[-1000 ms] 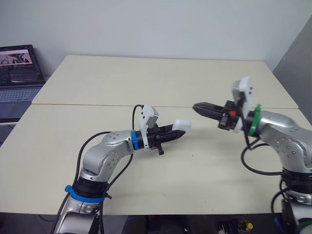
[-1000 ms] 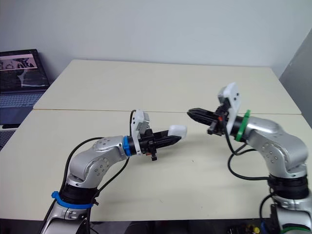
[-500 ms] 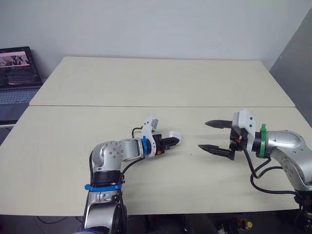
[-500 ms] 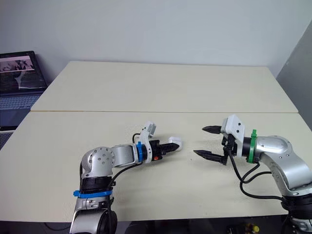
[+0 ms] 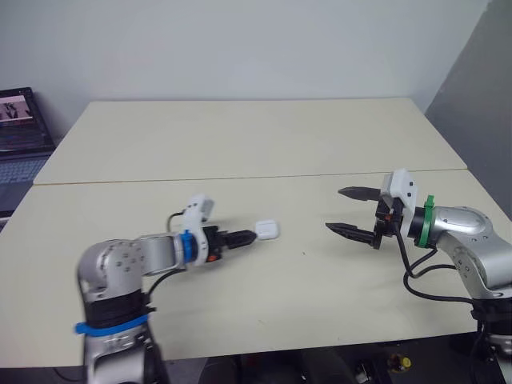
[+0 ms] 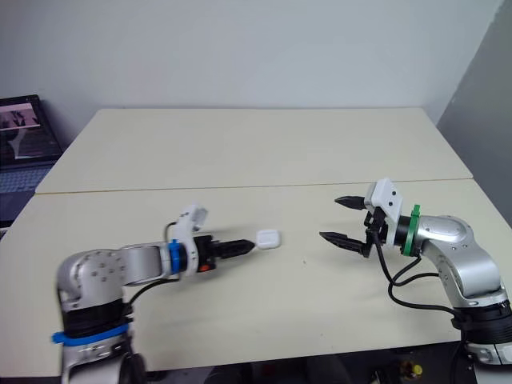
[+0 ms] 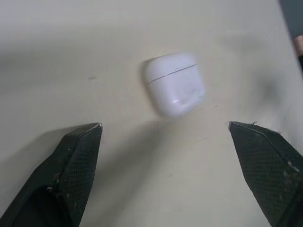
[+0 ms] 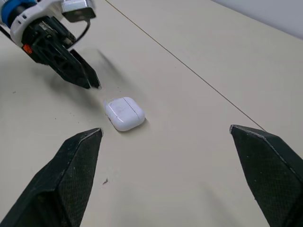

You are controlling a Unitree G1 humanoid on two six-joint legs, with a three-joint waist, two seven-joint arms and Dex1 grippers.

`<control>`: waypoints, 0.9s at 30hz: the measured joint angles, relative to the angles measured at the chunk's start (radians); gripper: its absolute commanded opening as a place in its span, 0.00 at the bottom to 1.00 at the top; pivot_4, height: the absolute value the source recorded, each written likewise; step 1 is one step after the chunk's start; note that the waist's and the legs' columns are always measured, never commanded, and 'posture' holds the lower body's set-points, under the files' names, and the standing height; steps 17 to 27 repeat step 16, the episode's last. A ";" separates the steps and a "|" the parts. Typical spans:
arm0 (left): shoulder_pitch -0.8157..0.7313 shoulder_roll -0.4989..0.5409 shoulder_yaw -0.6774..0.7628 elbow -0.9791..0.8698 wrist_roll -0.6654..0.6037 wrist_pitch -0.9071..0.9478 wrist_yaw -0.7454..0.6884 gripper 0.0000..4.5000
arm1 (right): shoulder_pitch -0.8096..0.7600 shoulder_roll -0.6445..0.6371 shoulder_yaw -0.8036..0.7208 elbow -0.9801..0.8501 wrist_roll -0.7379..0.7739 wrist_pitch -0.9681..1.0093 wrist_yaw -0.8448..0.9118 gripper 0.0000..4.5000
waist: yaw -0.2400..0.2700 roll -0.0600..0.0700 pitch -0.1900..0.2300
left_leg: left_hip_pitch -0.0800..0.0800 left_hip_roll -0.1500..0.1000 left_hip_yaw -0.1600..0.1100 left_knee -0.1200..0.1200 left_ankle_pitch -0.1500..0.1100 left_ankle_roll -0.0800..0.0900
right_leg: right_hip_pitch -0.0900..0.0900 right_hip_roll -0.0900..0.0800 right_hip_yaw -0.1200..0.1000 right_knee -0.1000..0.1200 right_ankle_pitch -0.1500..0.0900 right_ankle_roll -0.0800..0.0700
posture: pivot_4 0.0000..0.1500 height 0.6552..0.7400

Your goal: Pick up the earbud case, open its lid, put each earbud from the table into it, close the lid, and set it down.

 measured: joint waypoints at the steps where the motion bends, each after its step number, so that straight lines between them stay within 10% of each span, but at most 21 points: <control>1: 0.022 0.059 -0.018 0.007 0.049 -0.076 -0.039 1.00 | 0.001 0.000 -0.001 0.007 0.000 -0.001 0.001 1.00 | 0.000 0.000 0.000 | 0.000 0.000 -0.001 0.000 0.000 0.000 | 0.000 0.000 0.000 0.000 0.000 0.000 | 1.00 1.00; 9: 0.058 0.287 -0.126 0.227 0.427 -0.994 -0.393 1.00 | 0.032 0.009 -0.005 -0.022 0.012 0.011 -0.006 1.00 | 0.034 0.000 0.000 | -0.012 -0.001 0.005 -0.002 -0.002 -0.003 | -0.010 -0.005 0.000 -0.004 -0.004 0.000 | 1.00 1.00; 27: 0.066 0.247 -0.123 0.248 0.409 -1.069 -0.462 1.00 | 0.038 0.013 -0.009 -0.028 0.010 0.017 -0.030 1.00 | 0.046 -0.001 0.000 | -0.023 0.000 -0.001 -0.001 -0.003 -0.003 | -0.018 -0.004 -0.004 -0.002 -0.003 0.005 | 1.00 1.00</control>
